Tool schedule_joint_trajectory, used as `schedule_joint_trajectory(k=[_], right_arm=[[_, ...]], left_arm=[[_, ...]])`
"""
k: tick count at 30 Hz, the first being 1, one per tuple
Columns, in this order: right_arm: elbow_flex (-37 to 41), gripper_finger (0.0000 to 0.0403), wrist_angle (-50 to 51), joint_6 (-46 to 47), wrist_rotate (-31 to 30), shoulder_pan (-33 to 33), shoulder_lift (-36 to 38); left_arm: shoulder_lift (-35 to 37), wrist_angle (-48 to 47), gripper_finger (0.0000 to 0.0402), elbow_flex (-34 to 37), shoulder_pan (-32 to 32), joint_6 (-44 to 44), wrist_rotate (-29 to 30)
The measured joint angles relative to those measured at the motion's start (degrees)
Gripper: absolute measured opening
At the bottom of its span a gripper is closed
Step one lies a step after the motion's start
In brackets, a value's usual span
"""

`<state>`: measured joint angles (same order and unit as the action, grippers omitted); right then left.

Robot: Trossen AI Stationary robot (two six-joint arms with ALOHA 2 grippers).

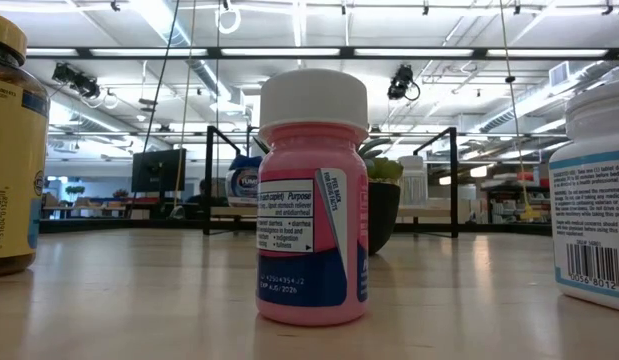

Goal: Pick and place medicine bottles onto shelf by color
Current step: Put the light green pill bottle on the shelf

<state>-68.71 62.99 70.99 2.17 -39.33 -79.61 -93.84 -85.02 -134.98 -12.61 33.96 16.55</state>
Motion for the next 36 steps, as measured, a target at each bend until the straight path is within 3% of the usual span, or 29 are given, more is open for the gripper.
schedule_joint_trajectory(k=[11, 21, 36], right_arm=[[0.34, 0.0281, -0.11, -13.90, -2.23, 1.83, -4.14], [7.49, 0.0362, -10.03, -10.81, 1.82, 2.01, -3.98], [6.54, 0.0364, -8.66, -10.28, -1.15, 2.60, -4.18]], left_arm=[[-4.45, 0.37, 0.0298, 0.02, -2.27, 3.72, 0.11], [-4.44, 0.53, 0.0298, 0.02, -5.16, 10.72, 0.12], [-4.46, 0.58, 0.0298, 0.02, -6.03, 11.98, 0.14]])
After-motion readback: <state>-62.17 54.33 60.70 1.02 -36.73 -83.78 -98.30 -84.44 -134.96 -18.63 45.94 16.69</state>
